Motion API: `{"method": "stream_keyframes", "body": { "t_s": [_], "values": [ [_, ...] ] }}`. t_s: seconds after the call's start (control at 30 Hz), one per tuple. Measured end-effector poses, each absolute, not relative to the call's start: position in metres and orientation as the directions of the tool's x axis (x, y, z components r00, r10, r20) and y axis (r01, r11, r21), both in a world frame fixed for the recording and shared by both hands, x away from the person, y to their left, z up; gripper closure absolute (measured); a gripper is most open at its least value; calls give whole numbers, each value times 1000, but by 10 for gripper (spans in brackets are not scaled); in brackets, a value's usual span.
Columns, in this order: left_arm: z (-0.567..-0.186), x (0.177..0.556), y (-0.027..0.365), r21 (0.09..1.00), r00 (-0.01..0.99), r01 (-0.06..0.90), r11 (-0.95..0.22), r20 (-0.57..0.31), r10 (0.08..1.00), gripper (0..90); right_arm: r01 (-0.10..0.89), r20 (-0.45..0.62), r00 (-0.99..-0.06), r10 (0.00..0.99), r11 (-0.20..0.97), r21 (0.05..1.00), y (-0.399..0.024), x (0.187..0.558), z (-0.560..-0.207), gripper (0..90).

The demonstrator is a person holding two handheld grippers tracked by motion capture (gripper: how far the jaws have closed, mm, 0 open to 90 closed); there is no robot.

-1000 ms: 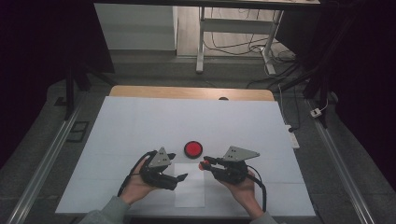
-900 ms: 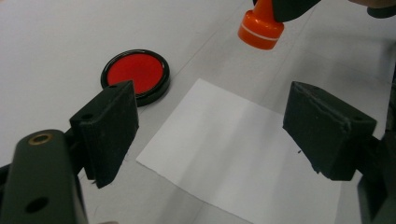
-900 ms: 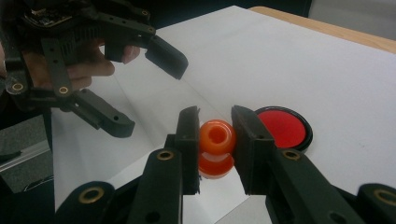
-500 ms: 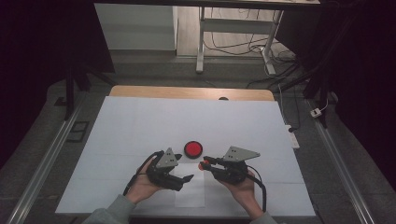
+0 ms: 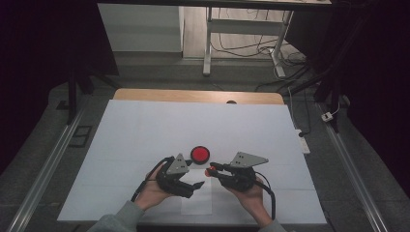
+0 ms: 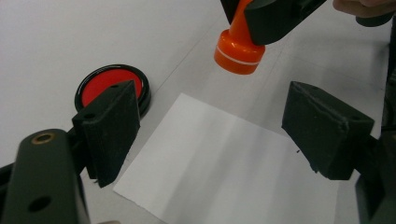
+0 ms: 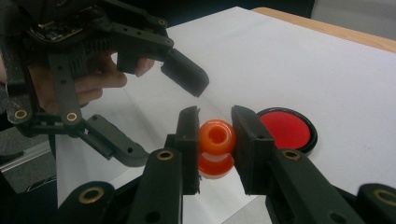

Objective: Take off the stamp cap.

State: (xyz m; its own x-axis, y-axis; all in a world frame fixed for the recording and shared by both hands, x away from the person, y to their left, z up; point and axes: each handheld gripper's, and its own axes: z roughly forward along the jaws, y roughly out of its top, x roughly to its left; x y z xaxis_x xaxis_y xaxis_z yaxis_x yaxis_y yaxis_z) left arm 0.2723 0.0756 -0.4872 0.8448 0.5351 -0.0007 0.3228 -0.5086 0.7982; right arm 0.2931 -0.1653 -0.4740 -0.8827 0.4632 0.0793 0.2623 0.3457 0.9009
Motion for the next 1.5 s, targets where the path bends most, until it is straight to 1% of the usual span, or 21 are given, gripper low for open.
{"method": "stream_keyframes", "body": {
  "t_s": [0.63, 1.07, 1.33, 1.5],
  "values": [
    [-487, 274, 60, 804, 858, 295, -516, 14, 513, 231, 266, 84, -883, 463, 344, 900, -165, 293, -476, 726],
    [-492, 277, 51, 795, 860, 285, -536, 35, 509, 313, 267, 83, -882, 463, 347, 899, -165, 293, -476, 726],
    [-494, 279, 47, 795, 855, 278, -539, 50, 516, 409, 267, 82, -882, 463, 348, 899, -165, 293, -476, 726],
    [-496, 279, 44, 790, 855, 269, -551, 67, 514, 452, 266, 83, -882, 464, 344, 900, -165, 293, -477, 725]
  ]
}}
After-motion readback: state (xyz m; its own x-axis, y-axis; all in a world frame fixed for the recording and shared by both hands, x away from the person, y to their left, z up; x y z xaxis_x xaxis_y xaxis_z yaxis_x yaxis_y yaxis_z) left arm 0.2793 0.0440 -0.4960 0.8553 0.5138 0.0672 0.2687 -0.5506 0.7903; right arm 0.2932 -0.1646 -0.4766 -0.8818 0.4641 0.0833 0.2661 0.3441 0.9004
